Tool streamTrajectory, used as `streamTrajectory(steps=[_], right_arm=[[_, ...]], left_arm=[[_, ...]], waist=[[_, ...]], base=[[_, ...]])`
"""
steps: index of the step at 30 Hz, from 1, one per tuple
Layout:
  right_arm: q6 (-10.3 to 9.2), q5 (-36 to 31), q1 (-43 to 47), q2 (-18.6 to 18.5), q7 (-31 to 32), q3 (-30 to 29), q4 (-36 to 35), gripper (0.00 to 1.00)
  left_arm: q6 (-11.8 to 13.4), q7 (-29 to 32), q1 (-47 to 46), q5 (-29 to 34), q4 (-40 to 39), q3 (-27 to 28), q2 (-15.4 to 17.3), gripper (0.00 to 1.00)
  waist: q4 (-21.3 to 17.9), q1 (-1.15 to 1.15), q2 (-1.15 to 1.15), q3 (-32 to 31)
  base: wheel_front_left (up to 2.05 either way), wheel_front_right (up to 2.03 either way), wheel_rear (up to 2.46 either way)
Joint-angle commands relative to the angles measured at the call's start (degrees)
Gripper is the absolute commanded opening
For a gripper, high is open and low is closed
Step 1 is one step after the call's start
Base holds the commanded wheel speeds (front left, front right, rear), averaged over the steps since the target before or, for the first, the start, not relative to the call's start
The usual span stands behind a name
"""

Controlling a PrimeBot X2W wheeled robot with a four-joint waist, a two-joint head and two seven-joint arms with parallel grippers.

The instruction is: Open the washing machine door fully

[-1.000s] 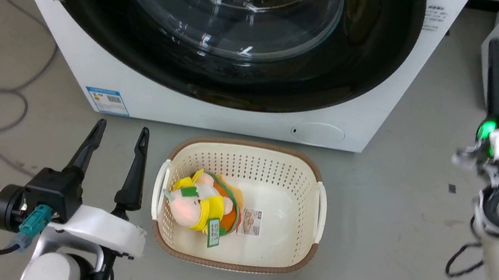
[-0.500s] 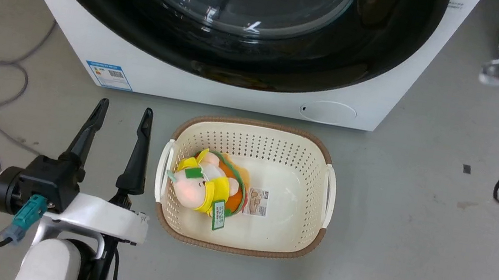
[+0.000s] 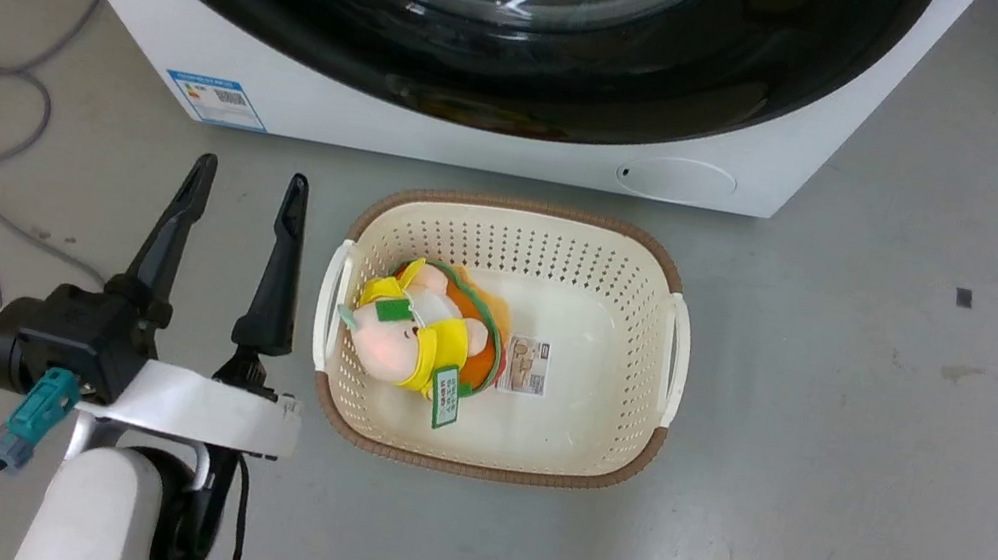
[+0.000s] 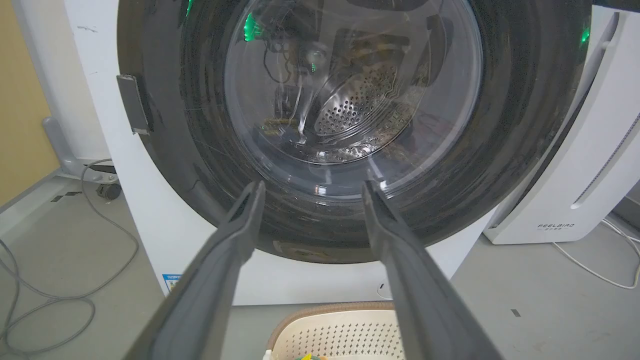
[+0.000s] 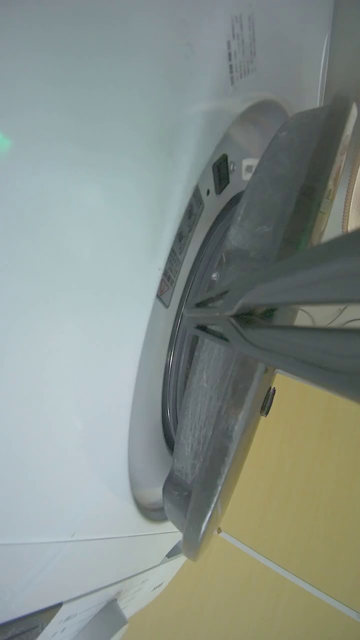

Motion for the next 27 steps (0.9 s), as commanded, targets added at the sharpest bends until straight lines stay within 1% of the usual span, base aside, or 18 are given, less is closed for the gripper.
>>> streamTrajectory(steps=[1, 7, 12, 19, 20, 21, 22, 24, 27], right_arm=[[0.05, 2.8, -3.4, -0.3, 1.3, 2.1, 1.8, 0.0], [0.05, 7.0, -9.1, -0.4, 7.7, 9.0, 5.4, 0.0], [0.05, 10.0, -12.1, -0.8, 13.8, 13.3, 5.8, 0.0], [0.05, 15.0, -16.4, -1.5, 17.7, 18.0, 7.2, 0.0], [0.06, 15.8, -17.0, -1.7, 17.9, 18.6, 7.6, 0.0], [0.06, 15.9, -17.5, -1.4, 16.6, 19.3, 9.0, 0.0], [0.06, 15.7, -18.4, -1.1, 16.2, 19.9, 8.8, 0.0], [0.06, 17.6, -17.4, -0.4, 16.7, 19.9, 9.3, 0.0], [0.06, 18.3, -17.3, -0.9, 17.7, 19.8, 8.1, 0.0]], left_arm=[[-0.1, -0.7, -1.4, -0.3, -0.3, -0.1, 0.0, 1.0], [-0.2, -1.4, -2.5, -1.1, -0.3, -0.2, 0.0, 1.0], [-0.2, -2.0, -3.5, -1.4, -0.2, -0.4, 0.0, 1.0], [0.1, -2.8, -4.4, -1.3, 0.1, -0.6, 0.0, 1.0], [0.0, -3.0, -4.5, -0.7, 0.2, -0.6, 0.0, 1.0], [0.0, -3.1, -4.6, -0.6, 0.3, -0.6, 0.0, 1.0], [0.0, -3.2, -4.7, -0.7, 0.4, -0.7, 0.0, 1.0], [0.0, -3.2, -4.7, -0.6, 0.6, -0.7, 0.0, 1.0], [0.0, -3.2, -4.7, -0.5, 0.7, -0.9, 0.0, 1.0]], waist=[[0.1, -0.01, 0.0, 0.6], [0.0, -0.01, 0.0, 2.1], [0.0, -0.01, 0.0, 3.2], [0.1, -0.01, 0.0, 4.5], [0.1, -0.01, 0.0, 4.6], [0.0, -0.01, 0.0, 4.5], [0.0, -0.01, 0.0, 4.6], [0.1, -0.01, 0.0, 4.4], [0.2, -0.01, 0.0, 4.4]], base=[[0.0, 0.0, 0.0], [0.0, 0.0, 0.0], [0.0, 0.0, 0.0], [0.0, 0.0, 0.0], [0.0, 0.0, 0.0], [0.0, 0.0, 0.0], [0.0, 0.0, 0.0], [0.0, 0.0, 0.0], [0.0, 0.0, 0.0]])
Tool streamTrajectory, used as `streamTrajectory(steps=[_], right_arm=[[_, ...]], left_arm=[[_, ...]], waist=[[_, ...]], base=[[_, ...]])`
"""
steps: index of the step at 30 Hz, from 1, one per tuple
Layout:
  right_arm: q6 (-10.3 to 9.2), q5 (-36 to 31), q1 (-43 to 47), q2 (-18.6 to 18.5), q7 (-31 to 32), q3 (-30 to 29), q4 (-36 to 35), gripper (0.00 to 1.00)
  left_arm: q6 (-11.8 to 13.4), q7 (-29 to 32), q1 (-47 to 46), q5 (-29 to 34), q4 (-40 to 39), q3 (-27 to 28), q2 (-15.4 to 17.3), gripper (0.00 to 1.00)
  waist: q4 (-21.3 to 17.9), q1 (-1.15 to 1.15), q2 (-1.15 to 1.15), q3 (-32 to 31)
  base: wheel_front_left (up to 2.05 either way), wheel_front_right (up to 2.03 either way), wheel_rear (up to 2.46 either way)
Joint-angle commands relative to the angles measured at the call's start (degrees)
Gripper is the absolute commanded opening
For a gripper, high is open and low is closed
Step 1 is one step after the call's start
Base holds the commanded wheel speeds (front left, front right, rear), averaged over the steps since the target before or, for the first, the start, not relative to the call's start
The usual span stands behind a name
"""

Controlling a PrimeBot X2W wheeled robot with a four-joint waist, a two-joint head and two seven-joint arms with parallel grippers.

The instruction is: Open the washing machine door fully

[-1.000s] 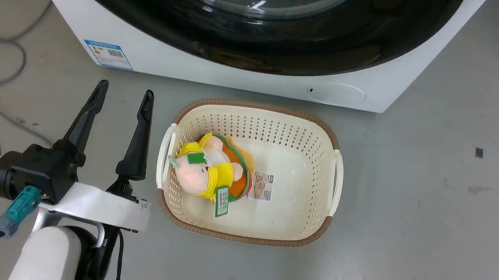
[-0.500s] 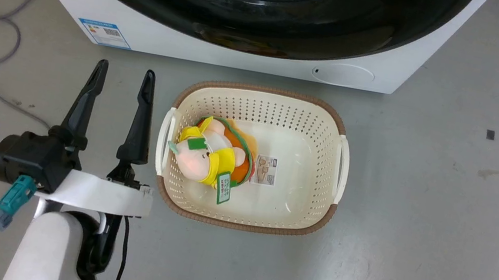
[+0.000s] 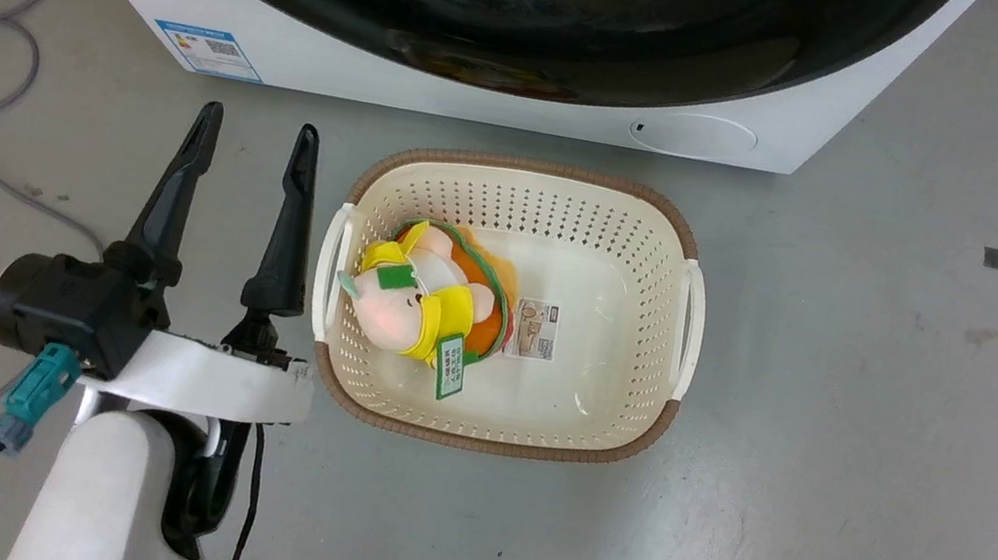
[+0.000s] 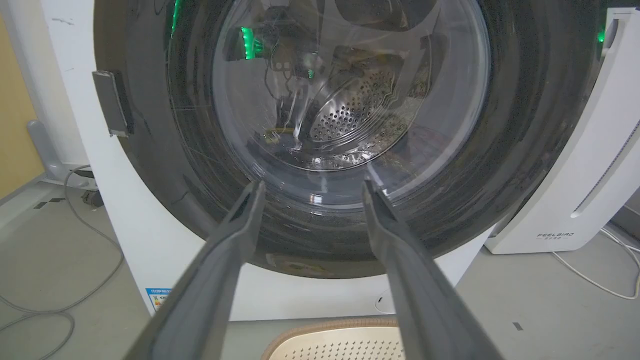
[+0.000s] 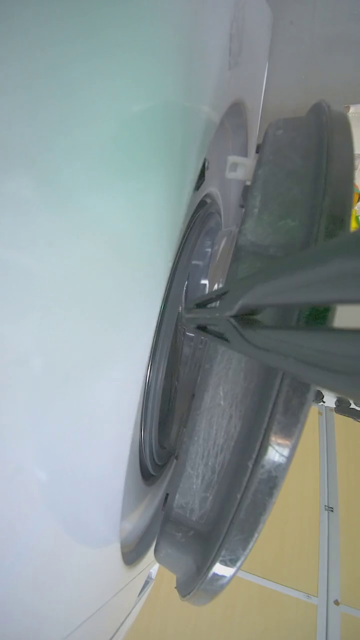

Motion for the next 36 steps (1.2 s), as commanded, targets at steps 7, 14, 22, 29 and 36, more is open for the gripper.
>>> streamTrajectory(steps=[7, 14, 22, 29, 36], right_arm=[[0.06, -0.2, 1.6, -3.3, 1.8, 0.0, -6.9, 0.0], [0.06, 0.1, 6.2, -5.8, 2.6, 0.4, -13.5, 0.0], [0.06, 2.7, 12.1, -8.7, 3.4, 0.8, -21.3, 0.0], [0.06, 4.5, 16.6, -11.5, 3.7, 0.9, -29.4, 0.0], [0.06, 5.3, 22.2, -14.6, 4.3, 0.9, -40.0, 0.0]], left_arm=[[0.2, -0.3, -0.5, 0.0, 0.5, -0.2, 0.0, 1.0], [0.5, -0.3, 0.6, 0.1, 1.4, -0.6, 0.0, 1.0], [0.8, -0.3, 2.4, 0.6, 2.9, -0.9, 0.0, 1.0], [0.9, -0.3, 4.4, 1.2, 4.2, -1.0, 0.0, 1.0], [1.3, -0.3, 6.8, 1.5, 5.4, -0.8, 0.0, 1.0]], waist=[[-0.1, 0.0, 0.0, -0.9], [-0.3, 0.0, 0.0, -2.9], [-0.5, 0.0, 0.0, -6.1], [-0.1, 0.0, 0.0, -9.4], [0.6, 0.0, 0.0, -12.8]], base=[[0.0, 0.0, 0.0], [0.0, 0.0, 0.0], [0.0, 0.0, 0.0], [0.0, 0.0, 0.0], [0.0, 0.0, 0.0]])
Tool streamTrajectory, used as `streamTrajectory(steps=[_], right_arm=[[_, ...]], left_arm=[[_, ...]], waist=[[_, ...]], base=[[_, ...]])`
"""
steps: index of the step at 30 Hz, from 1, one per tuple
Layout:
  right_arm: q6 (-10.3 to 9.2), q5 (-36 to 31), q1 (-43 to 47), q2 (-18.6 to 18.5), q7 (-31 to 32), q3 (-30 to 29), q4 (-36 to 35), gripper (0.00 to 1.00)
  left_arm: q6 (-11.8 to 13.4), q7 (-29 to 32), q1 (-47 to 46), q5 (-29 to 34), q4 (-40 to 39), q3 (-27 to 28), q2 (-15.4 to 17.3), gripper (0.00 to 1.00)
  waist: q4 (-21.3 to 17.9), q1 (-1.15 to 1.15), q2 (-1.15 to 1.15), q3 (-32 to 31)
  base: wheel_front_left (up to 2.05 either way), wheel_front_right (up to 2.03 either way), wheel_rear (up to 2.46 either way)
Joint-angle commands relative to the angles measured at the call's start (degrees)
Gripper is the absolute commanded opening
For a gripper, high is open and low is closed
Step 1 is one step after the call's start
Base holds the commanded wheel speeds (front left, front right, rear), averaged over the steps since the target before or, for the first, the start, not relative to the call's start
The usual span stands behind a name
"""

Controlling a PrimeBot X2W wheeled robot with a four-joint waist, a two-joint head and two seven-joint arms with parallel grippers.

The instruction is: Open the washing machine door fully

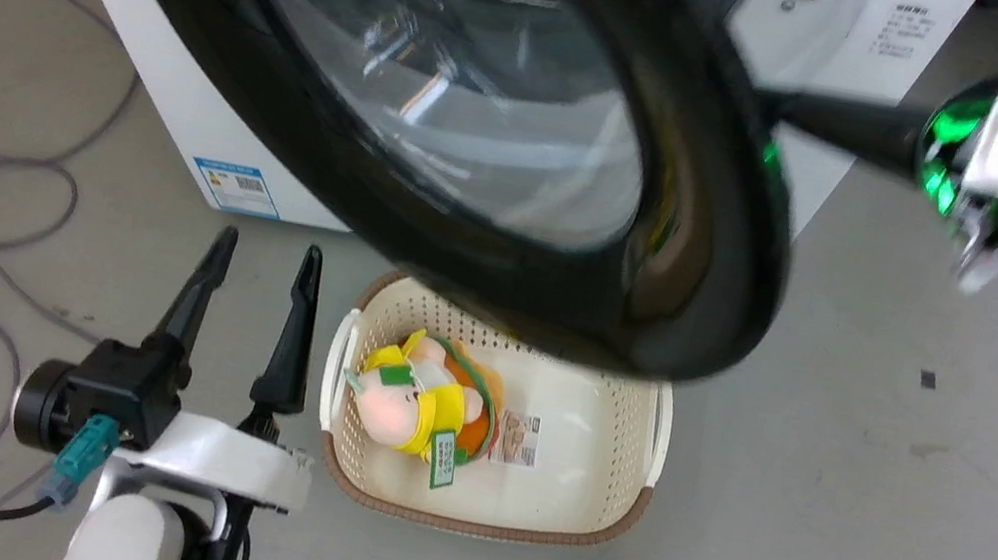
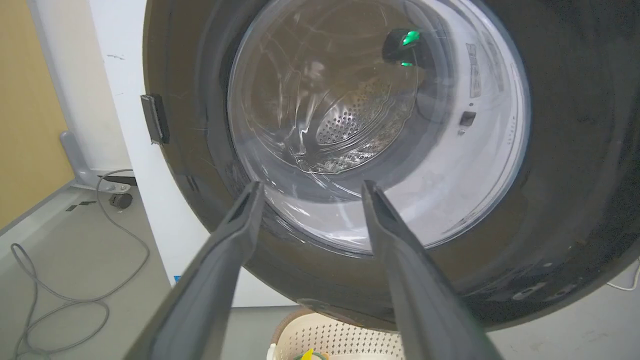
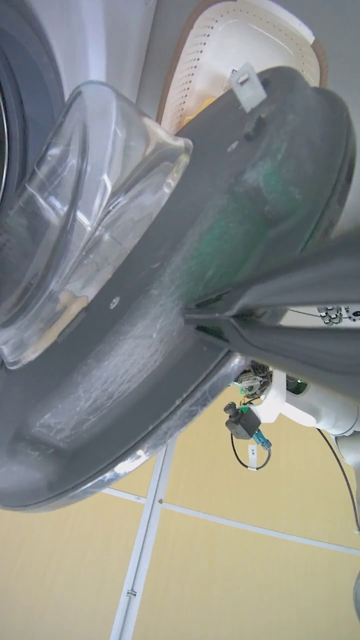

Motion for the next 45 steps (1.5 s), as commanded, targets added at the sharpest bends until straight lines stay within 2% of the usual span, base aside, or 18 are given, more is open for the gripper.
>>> streamTrajectory(steps=[1, 8, 23, 26, 29, 31, 32, 33, 41, 43, 45], right_arm=[[0.08, 0.2, 1.9, 0.3, 0.4, 0.3, -1.7, 0.0], [0.08, 0.2, 6.5, -0.5, 0.4, 0.3, -9.2, 0.0], [0.08, 0.0, 12.0, 4.3, -2.8, 0.4, -17.5, 0.0], [0.08, 0.0, 13.3, 4.3, -5.1, -0.4, -18.4, 0.0], [0.08, -1.2, 16.0, 4.0, -10.6, -3.1, -18.9, 0.0], [0.08, -2.6, 18.9, 3.7, -15.7, -6.2, -19.4, 0.38], [0.08, -3.4, 20.8, 3.4, -18.2, -8.1, -20.1, 0.84], [0.08, -4.3, 22.8, 3.1, -20.9, -10.1, -20.9, 1.0], [0.08, -12.9, 43.0, 2.1, -42.3, -23.5, -23.8, 1.0], [0.08, -15.6, 48.1, 2.3, -44.6, -26.5, -22.0, 1.0], [0.08, -18.5, 53.5, 3.8, -45.1, -32.6, -19.3, 1.0]], left_arm=[[0.2, -0.3, 0.8, 0.4, 0.3, 0.1, 0.1, 1.0], [0.4, -0.3, 3.1, 1.3, 1.5, 0.1, 0.1, 1.0], [0.4, -0.3, 5.6, 1.8, 3.1, -0.4, 0.1, 1.0], [0.4, -0.3, 5.9, 2.0, 3.2, -0.4, 0.1, 1.0], [0.4, -0.3, 6.1, 2.1, 3.3, -0.5, 0.1, 1.0], [0.4, -0.3, 6.2, 2.0, 3.4, -0.7, 0.1, 1.0], [0.5, -0.3, 6.3, 1.9, 3.4, -0.9, 0.1, 1.0], [0.5, -0.3, 6.4, 1.8, 3.5, -1.0, 0.1, 1.0], [1.2, -0.3, 6.9, 1.4, 3.2, -1.1, 0.1, 1.0], [1.2, -0.3, 7.0, 1.4, 3.3, -1.0, 0.1, 1.0], [1.3, -0.3, 7.1, 1.5, 3.3, -0.7, 0.1, 1.0]], waist=[[0.4, 0.01, 0.0, -1.0], [1.5, 0.01, 0.0, -3.7], [3.6, 0.01, 0.0, -6.6], [3.5, 0.01, 0.0, -6.9], [3.2, 0.01, 0.0, -7.2], [3.1, 0.01, 0.0, -7.6], [3.0, 0.01, 0.0, -7.7], [2.9, 0.01, 0.0, -7.8], [0.8, 0.01, 0.0, -8.3], [0.3, 0.01, 0.0, -8.7], [-0.4, 0.01, 0.0, -9.0]], base=[[0.0, 0.0, 0.0], [0.0, 0.0, 0.0], [0.0, 0.0, 0.0], [0.0, 0.0, 0.0], [0.0, 0.0, 0.0], [0.0, 0.0, 0.0], [0.0, 0.0, 0.0], [0.0, 0.0, 0.0], [0.0, 0.0, 0.0], [0.0, 0.0, 0.0], [0.0, 0.0, 0.0]])
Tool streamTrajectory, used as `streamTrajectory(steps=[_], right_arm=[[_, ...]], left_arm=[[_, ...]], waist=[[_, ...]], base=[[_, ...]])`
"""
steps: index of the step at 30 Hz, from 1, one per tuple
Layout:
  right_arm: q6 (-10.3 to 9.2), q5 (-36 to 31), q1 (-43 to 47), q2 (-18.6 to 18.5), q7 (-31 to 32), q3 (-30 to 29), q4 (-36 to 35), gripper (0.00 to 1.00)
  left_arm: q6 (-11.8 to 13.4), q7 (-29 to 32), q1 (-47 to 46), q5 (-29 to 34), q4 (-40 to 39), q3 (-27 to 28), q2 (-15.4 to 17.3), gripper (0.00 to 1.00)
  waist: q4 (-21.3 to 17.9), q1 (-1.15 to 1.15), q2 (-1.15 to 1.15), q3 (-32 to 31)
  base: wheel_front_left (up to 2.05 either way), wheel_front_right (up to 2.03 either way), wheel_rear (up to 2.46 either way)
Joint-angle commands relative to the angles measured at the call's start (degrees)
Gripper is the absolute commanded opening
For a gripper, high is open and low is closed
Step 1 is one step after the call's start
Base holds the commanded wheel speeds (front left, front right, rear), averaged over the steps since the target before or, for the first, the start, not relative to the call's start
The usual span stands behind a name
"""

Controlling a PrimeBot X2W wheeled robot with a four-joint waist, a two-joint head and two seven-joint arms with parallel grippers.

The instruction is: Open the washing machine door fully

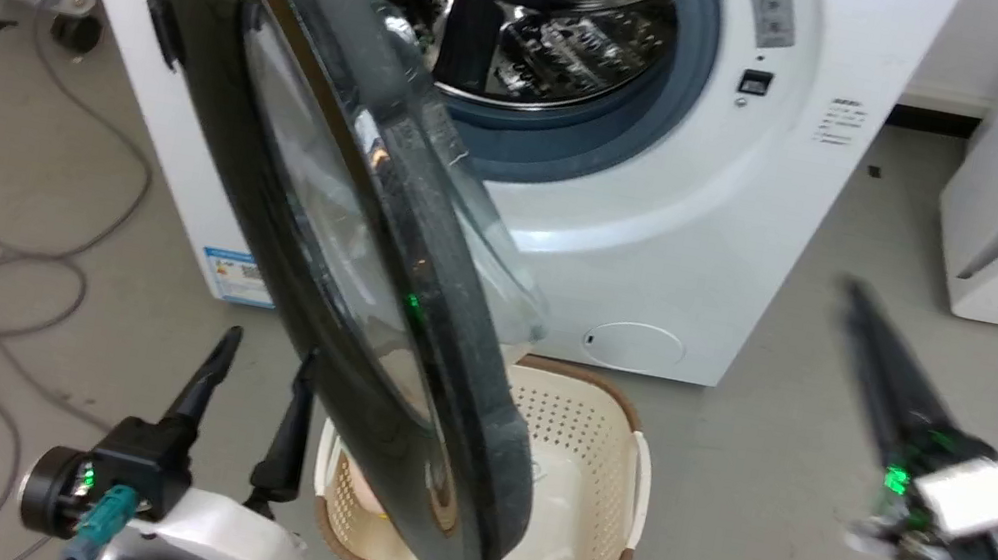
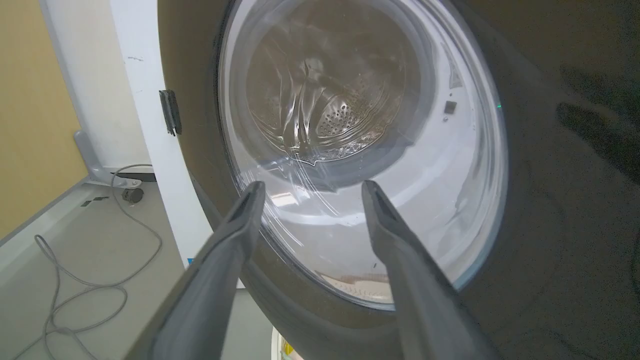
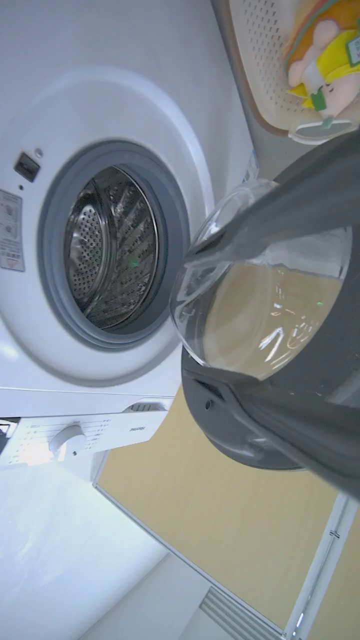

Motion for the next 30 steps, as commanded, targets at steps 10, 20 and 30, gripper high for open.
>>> streamTrajectory(steps=[10, 20, 30], right_arm=[[0.06, -40.0, 22.0, 17.9, -0.3, -29.8, 12.4, 1.0], [0.06, -89.4, 25.7, 31.6, 0.1, -48.4, 6.1, 1.0], [0.06, -105.1, 29.4, 32.9, 8.0, -45.9, -1.8, 1.0]], left_arm=[[0.3, -0.3, 1.3, 0.2, -0.1, 2.0, 0.1, 1.0], [0.4, -0.3, 1.7, 0.2, 0.3, 2.7, 0.1, 1.0], [0.3, -0.3, 1.7, 0.5, 1.2, 2.3, 0.1, 1.0]], waist=[[-3.7, 0.0, 0.0, -1.1], [-3.6, 0.0, 0.0, -1.6], [-2.2, 0.0, 0.0, -1.1]], base=[[0.0, 0.0, 0.0], [0.0, 0.0, 0.0], [0.0, 0.0, 0.0]])
